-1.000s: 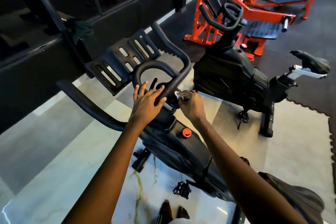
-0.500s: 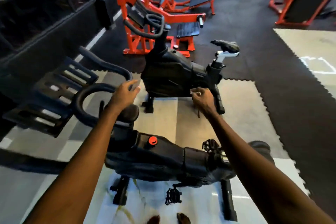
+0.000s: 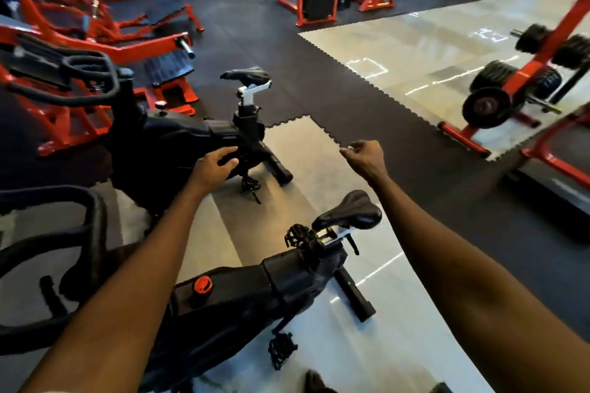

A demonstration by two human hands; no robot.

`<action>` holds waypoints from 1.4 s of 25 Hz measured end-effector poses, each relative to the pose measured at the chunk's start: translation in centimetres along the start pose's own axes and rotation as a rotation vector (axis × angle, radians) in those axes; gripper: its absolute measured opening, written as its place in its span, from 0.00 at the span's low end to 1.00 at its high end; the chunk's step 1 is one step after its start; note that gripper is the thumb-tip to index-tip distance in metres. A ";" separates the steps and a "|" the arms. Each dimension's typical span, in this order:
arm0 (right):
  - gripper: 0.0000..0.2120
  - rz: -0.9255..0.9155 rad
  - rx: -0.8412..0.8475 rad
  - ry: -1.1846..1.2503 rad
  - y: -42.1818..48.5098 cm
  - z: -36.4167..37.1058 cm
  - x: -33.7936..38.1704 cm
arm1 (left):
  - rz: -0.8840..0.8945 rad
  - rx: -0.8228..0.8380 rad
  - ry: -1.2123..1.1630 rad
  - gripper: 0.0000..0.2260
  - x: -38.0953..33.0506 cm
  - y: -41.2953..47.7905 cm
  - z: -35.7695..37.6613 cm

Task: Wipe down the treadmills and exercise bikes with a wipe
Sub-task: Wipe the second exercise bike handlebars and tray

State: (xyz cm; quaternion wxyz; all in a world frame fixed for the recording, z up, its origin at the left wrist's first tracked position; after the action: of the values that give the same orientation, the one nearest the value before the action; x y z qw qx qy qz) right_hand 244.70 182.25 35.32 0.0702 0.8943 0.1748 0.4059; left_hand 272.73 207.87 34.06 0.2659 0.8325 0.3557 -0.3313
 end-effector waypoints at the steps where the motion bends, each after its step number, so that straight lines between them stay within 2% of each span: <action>1: 0.22 0.018 -0.030 -0.006 0.0 -1.1 -1.1 | 0.009 0.031 -0.015 0.17 -0.5 0.3 1.5; 3: 0.20 0.080 -0.093 -0.005 0.2 -3.2 -3.9 | 0.033 0.098 -0.029 0.17 -2.1 0.8 4.9; 10: 0.19 0.277 -0.130 0.016 0.0 -5.1 -12.0 | 0.059 0.288 0.048 0.18 -4.6 1.7 14.9; 15: 0.17 0.405 -0.118 -0.085 -1.5 -3.1 -16.9 | 0.055 0.422 0.040 0.17 -3.9 1.0 21.6; 19: 0.17 0.496 -0.060 -0.111 -2.2 0.3 -19.5 | 0.123 0.562 0.098 0.17 -2.1 0.4 26.8; 22: 0.13 0.503 -0.012 -0.131 -2.4 3.7 -20.7 | 0.137 0.674 0.175 0.18 0.7 -0.5 30.4; 27: 0.10 0.427 0.067 -0.194 -2.4 8.3 -20.7 | 0.070 0.741 0.107 0.15 3.7 -2.1 33.2; 31: 0.10 0.436 0.109 -0.186 -3.7 11.8 -21.7 | 0.050 0.762 0.058 0.13 5.3 -4.1 33.9; 35: 0.11 0.413 0.056 -0.157 -6.3 14.2 -20.2 | -0.010 0.720 -0.035 0.12 5.7 -5.0 33.6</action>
State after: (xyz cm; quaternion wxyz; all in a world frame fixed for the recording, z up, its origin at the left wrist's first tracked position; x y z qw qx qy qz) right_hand 241.44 180.87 10.12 -0.0257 0.9415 -0.0069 0.3360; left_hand 259.76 190.45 7.29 -0.0398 0.8651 0.2157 -0.4510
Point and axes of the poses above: each hand's wrist, its own y-axis towards the middle knuckle, its own z-axis out of the palm, x = y × z, the point moved 6 cm from there along y, towards the middle knuckle, and after that the axes turned 15 degrees about -x, right-handed, at the moved point
